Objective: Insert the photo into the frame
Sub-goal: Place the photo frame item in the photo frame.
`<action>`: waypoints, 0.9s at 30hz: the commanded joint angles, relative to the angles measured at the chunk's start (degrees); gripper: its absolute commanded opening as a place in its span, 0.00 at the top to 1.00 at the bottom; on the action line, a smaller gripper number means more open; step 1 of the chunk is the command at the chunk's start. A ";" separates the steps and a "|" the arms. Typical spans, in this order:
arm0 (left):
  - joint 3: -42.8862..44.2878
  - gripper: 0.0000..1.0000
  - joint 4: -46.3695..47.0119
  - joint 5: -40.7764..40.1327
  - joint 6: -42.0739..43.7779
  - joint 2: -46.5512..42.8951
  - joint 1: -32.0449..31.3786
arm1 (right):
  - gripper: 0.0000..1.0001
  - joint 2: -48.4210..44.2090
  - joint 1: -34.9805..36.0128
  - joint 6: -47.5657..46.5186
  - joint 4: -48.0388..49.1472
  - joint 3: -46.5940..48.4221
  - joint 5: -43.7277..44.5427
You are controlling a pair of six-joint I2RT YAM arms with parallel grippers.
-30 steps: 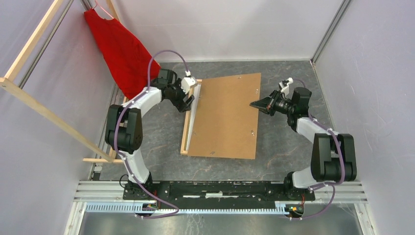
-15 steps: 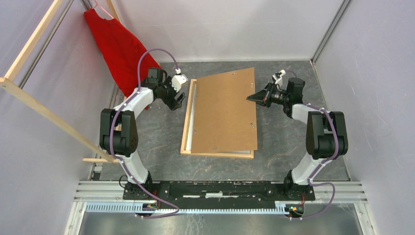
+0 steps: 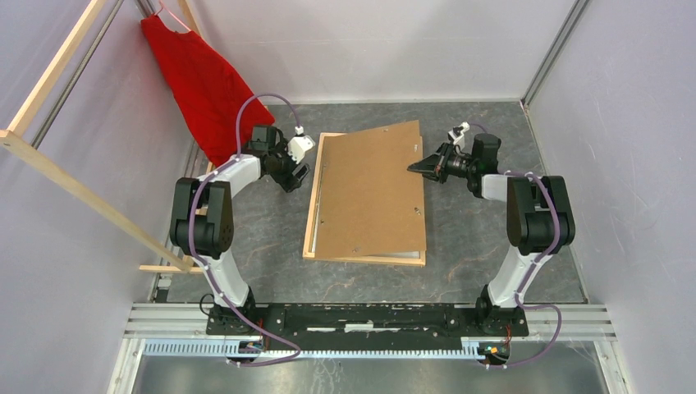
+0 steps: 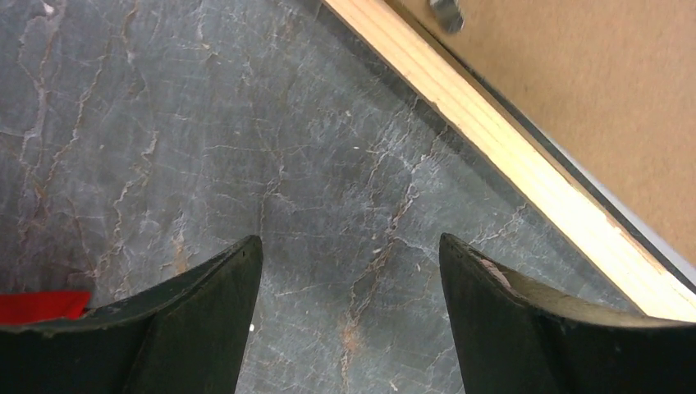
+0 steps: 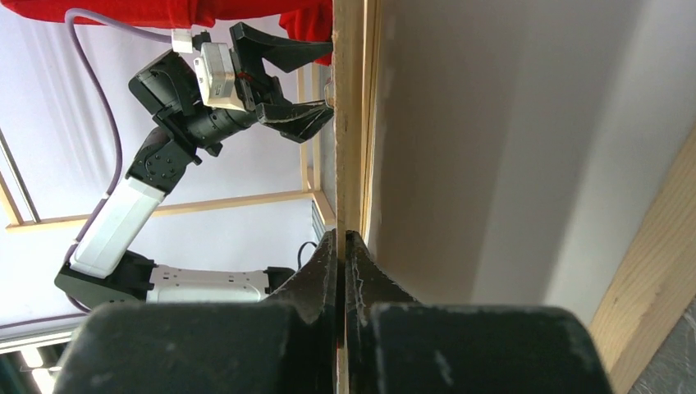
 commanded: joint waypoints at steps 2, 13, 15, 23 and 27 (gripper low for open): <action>-1.18 0.16 4.40 -1.31 -1.69 1.24 -1.33 | 1.00 1.42 1.03 3.38 6.30 2.82 -1.80; -1.24 0.16 5.32 -1.62 -2.18 1.93 -3.04 | 1.00 3.65 1.00 6.40 11.00 2.96 -2.04; -1.23 0.16 5.25 -1.74 -2.01 1.93 -3.03 | 1.00 3.96 0.82 6.25 10.91 3.06 -2.07; -1.26 0.17 5.00 -1.81 -1.79 1.89 -3.04 | 1.00 3.92 -0.64 0.25 2.68 4.64 0.06; -0.97 0.17 4.83 -1.74 -1.84 1.79 -3.04 | 1.00 4.05 -0.67 -2.81 -0.95 5.69 0.70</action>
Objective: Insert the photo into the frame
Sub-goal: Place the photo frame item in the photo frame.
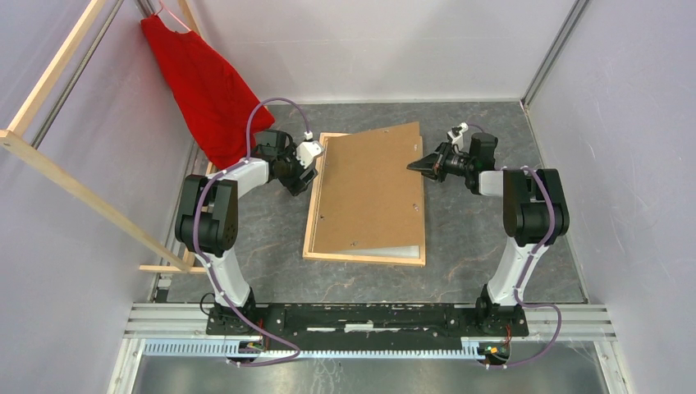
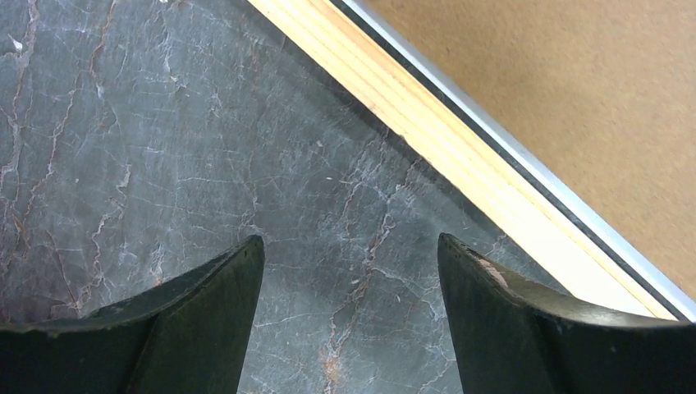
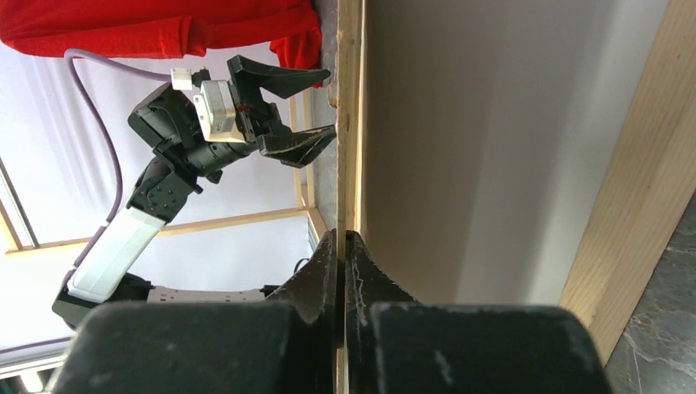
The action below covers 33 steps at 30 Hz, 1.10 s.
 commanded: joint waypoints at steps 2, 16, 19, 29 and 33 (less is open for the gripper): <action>0.38 0.17 1.36 0.16 -1.21 0.21 -0.17 | 1.00 0.08 -0.13 -3.30 -1.71 3.27 -0.23; 0.38 0.17 1.78 -0.61 -0.94 2.34 -2.00 | 1.00 1.36 0.15 -0.02 2.70 2.50 0.91; 0.38 0.17 2.01 -0.75 -0.93 2.67 -2.58 | 1.00 1.76 0.60 2.32 6.00 1.90 0.93; 0.21 0.17 2.05 -0.47 -0.41 3.11 -2.95 | 1.00 1.81 2.34 6.92 12.59 -1.19 3.40; 0.03 0.17 2.06 -0.32 -0.20 3.12 -2.97 | 1.00 0.98 2.74 2.74 7.92 -0.63 4.65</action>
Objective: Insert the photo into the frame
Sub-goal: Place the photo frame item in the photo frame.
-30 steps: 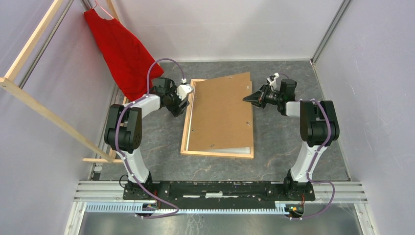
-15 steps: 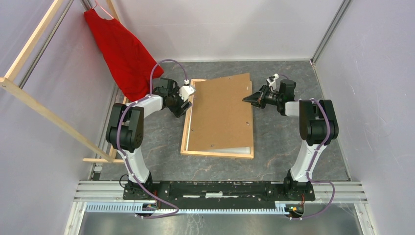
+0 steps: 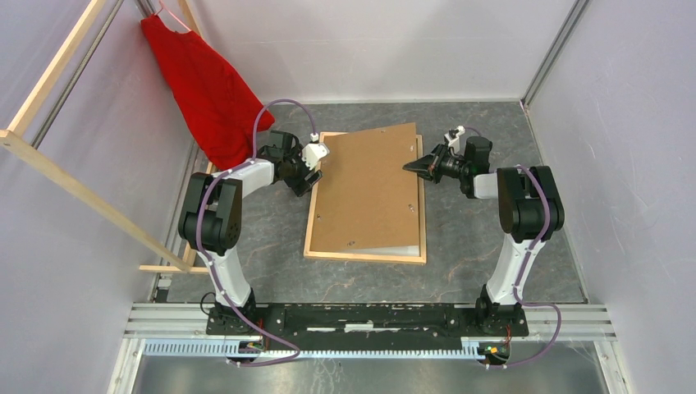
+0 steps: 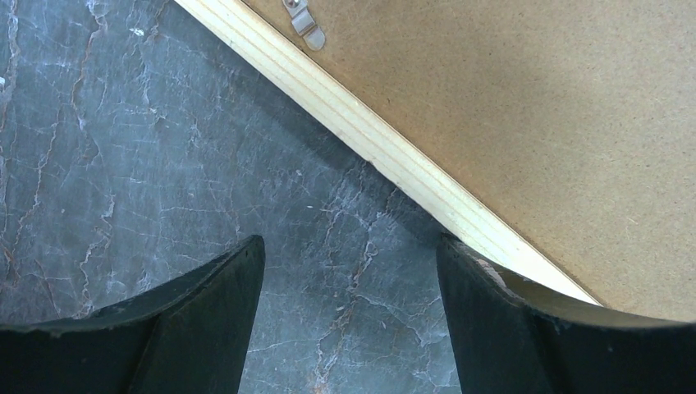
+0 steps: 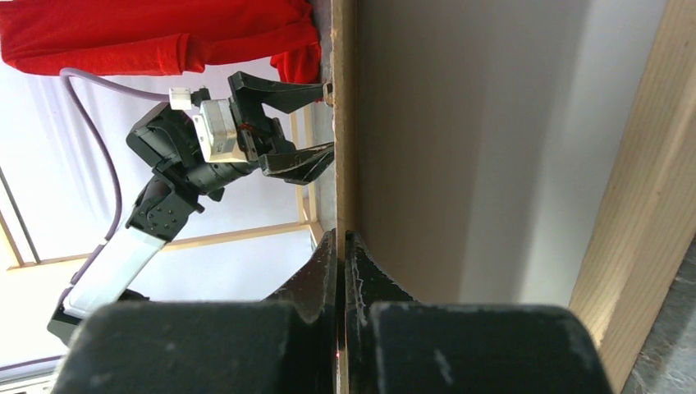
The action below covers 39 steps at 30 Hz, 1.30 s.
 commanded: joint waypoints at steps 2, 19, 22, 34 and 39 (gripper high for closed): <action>0.03 0.18 0.46 0.59 -0.19 1.72 -0.70 | 1.00 -2.08 1.29 -5.00 -3.26 1.12 2.75; 1.16 0.16 -1.58 -1.18 0.29 0.11 -0.26 | 0.02 -8.04 5.52 -35.49 -48.89 16.56 24.12; 0.83 0.16 -1.50 -1.46 0.38 0.05 -0.26 | 0.02 -8.85 6.73 -37.60 -53.41 19.12 28.18; 3.57 0.13 -4.57 -2.64 0.55 0.14 1.24 | 0.02 -14.11 9.16 -45.16 -68.20 27.90 45.31; 5.24 0.10 -6.00 -1.88 -0.46 -0.69 2.56 | 0.02 -22.42 8.51 -43.29 -56.47 20.87 48.75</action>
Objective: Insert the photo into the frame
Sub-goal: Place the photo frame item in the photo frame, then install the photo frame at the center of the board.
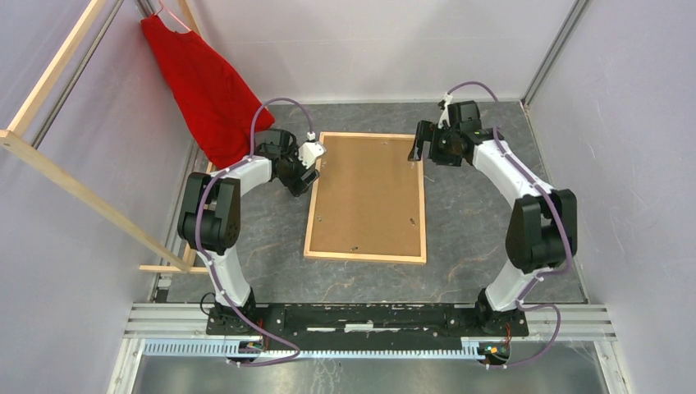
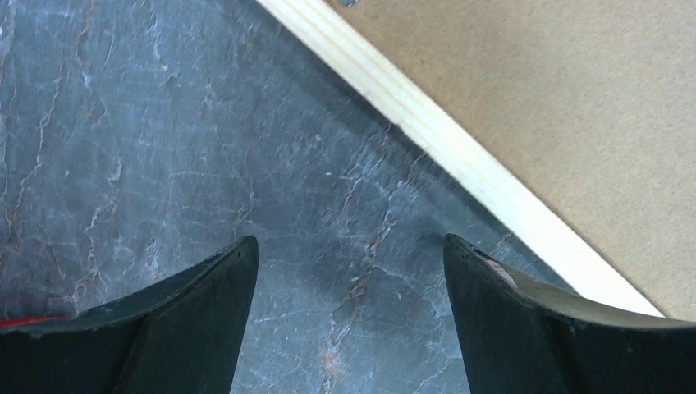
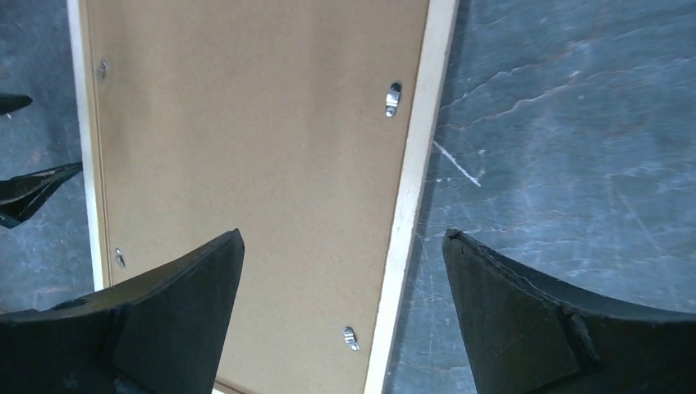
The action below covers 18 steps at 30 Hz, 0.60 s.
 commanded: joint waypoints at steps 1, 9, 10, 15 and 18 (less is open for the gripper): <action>4.04 0.10 -2.57 0.59 -0.89 -0.74 1.35 | 0.02 -8.99 -1.07 1.69 10.16 -5.47 4.80; 6.04 0.13 -11.13 12.26 -5.15 -2.10 2.32 | 0.02 -12.84 4.55 10.07 30.12 -20.47 -5.44; 5.73 0.14 -11.65 13.30 -5.58 -2.22 2.32 | 0.02 -12.30 7.53 8.96 27.77 -19.34 -3.42; 5.12 0.22 -13.64 15.33 -6.77 -0.98 2.32 | 0.15 -10.46 20.16 9.03 33.02 -22.00 -0.91; 5.23 0.30 -14.43 17.71 -7.26 -0.29 2.32 | 0.33 -8.14 25.43 11.35 44.31 -25.99 -3.54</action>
